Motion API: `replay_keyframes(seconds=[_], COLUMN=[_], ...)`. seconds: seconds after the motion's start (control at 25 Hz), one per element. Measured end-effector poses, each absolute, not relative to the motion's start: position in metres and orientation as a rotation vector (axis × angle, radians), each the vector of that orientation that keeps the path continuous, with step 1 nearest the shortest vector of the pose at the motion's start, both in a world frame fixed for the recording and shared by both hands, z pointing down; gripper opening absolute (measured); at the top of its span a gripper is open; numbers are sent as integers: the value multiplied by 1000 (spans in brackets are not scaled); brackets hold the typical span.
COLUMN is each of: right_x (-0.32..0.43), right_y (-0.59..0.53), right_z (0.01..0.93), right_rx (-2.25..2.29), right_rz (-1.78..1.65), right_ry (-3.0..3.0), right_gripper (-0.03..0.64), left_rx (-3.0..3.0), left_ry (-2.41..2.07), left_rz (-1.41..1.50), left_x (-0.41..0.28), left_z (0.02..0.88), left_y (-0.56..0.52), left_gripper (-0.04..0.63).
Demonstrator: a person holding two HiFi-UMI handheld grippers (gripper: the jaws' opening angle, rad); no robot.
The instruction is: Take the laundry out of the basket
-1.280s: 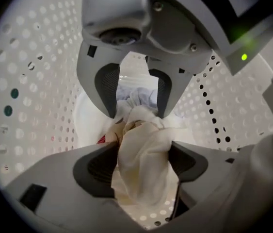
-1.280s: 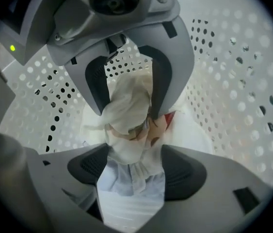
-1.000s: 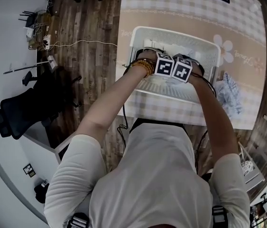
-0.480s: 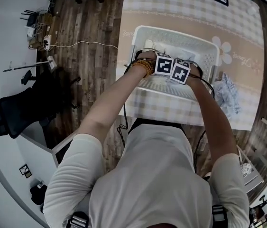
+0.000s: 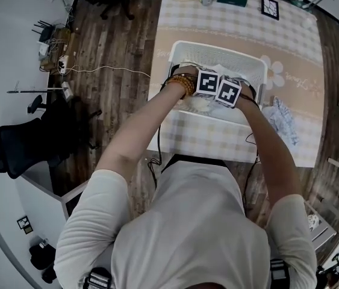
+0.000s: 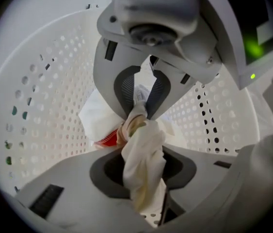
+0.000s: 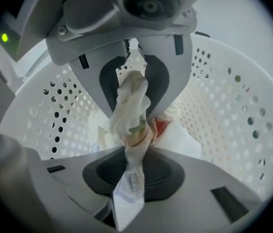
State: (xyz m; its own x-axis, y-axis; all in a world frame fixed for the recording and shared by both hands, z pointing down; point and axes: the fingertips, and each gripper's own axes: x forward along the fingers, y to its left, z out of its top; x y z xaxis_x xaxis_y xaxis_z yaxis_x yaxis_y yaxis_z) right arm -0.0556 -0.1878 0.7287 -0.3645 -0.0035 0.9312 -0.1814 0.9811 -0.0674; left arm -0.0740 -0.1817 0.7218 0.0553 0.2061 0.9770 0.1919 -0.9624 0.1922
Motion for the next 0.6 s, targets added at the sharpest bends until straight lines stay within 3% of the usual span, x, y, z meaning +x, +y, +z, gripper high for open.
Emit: replay_keyframes(seconds=[0.6], right_x=[-37], right_y=[-212], right_z=[600], right_rx=[219], right_rz=[14], right_ry=[-1912], right_gripper=[109], left_rx=[2429], left_ry=[251], left_rz=[2123], left_x=[-60], left_z=[597], left_y=[-205], left_gripper=[150])
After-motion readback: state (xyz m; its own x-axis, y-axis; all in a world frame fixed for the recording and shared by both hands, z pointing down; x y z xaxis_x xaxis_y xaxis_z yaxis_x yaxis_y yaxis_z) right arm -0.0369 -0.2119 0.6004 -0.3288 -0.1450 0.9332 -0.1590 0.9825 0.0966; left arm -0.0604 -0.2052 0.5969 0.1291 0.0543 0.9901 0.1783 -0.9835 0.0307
